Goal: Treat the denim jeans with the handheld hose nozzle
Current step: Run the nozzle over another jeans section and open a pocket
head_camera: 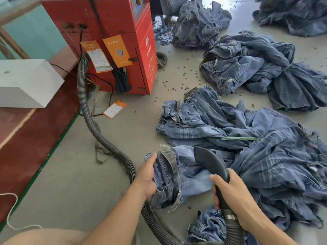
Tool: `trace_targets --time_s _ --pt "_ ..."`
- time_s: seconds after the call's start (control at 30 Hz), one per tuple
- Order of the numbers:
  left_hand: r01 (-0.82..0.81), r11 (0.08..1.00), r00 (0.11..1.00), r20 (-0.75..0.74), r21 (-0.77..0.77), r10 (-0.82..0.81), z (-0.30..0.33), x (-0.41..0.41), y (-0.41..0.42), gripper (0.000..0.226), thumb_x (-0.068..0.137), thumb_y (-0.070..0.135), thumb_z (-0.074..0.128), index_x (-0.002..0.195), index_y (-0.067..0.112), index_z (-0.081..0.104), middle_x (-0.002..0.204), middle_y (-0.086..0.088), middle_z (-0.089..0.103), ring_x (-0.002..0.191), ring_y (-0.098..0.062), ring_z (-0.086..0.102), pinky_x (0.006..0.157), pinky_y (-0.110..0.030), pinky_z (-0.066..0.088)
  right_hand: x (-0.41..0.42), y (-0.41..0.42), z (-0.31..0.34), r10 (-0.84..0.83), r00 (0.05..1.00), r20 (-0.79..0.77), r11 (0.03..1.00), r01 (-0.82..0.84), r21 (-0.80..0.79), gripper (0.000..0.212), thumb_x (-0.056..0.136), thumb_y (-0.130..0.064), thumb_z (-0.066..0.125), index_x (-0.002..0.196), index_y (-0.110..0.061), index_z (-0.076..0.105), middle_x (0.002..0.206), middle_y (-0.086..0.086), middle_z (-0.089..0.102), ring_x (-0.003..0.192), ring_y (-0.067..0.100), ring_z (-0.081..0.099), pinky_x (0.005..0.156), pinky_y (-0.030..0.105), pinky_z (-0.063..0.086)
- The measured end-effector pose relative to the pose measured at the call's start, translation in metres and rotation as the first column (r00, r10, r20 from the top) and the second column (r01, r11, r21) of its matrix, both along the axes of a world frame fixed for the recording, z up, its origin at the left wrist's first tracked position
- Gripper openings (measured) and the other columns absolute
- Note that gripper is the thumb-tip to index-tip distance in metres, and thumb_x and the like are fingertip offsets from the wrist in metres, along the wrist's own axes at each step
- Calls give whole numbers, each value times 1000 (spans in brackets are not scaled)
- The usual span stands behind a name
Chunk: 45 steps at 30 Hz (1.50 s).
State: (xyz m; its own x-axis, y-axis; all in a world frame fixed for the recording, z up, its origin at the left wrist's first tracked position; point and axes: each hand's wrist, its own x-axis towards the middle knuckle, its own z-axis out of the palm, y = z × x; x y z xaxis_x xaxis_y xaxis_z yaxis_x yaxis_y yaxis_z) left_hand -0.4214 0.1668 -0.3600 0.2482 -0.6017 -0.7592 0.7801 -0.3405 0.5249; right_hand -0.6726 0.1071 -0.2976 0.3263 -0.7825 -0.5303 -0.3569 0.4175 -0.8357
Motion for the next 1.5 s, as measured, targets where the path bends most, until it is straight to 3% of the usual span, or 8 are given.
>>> trace_targets --time_s 0.17,0.3,0.6,0.87,1.1,1.27,1.4,1.5 --pt "175 963 913 332 204 -236 -3 -15 -5 56 71 41 93 112 8 73 96 -13 80 91 -33 77 85 -46 63 0 2 6 37 999 -24 998 -39 -50 16 94 -25 62 96 -15 49 63 18 59 45 31 52 47 39 49" --pt "49 993 986 151 110 -66 -4 -11 -7 17 94 19 75 98 3 71 94 -22 77 94 -39 74 91 -57 59 -1 1 11 11 1000 -16 999 -12 -46 17 97 -24 62 97 -12 49 61 16 59 44 31 51 48 41 48" --pt "108 981 985 -114 -159 -127 0 -3 -2 55 107 41 47 129 -6 66 132 -29 66 122 -41 65 102 -54 53 -8 -1 27 -5 995 101 983 -14 183 19 100 -23 65 96 -10 53 68 16 57 47 27 48 48 37 47" --pt "124 977 987 -82 -171 -140 -2 -2 -4 60 109 45 36 135 -4 61 134 -28 64 126 -41 63 111 -55 48 6 31 24 364 877 -315 920 -391 -24 14 88 -33 63 95 -22 57 57 5 69 44 23 65 51 29 46" --pt "151 980 987 -43 -131 -157 -5 2 2 58 110 43 34 137 -2 60 134 -26 65 126 -41 63 114 -59 42 27 -5 27 102 971 -216 982 -134 -136 12 92 -23 59 95 -13 54 51 8 60 40 27 55 49 41 50" --pt "181 980 983 26 -81 -180 -1 3 -5 58 110 47 35 142 3 54 136 -24 65 130 -39 60 117 -58 40 35 24 29 413 837 -360 877 -472 -91 24 80 -45 55 91 -24 53 50 6 67 37 17 59 47 29 47" --pt "244 963 969 0 -114 -245 6 6 -2 55 112 43 31 137 4 62 134 -20 67 128 -34 63 117 -54 41 43 -10 29 236 926 -294 950 -284 -133 13 94 -24 59 97 -12 54 56 14 64 40 26 56 48 37 50" --pt "240 965 971 11 -110 -240 12 10 -5 54 112 43 32 135 5 64 130 -23 69 124 -36 66 108 -54 50 28 14 38 266 908 -323 939 -320 -126 21 83 -40 58 92 -21 54 50 4 64 37 25 60 43 30 48"
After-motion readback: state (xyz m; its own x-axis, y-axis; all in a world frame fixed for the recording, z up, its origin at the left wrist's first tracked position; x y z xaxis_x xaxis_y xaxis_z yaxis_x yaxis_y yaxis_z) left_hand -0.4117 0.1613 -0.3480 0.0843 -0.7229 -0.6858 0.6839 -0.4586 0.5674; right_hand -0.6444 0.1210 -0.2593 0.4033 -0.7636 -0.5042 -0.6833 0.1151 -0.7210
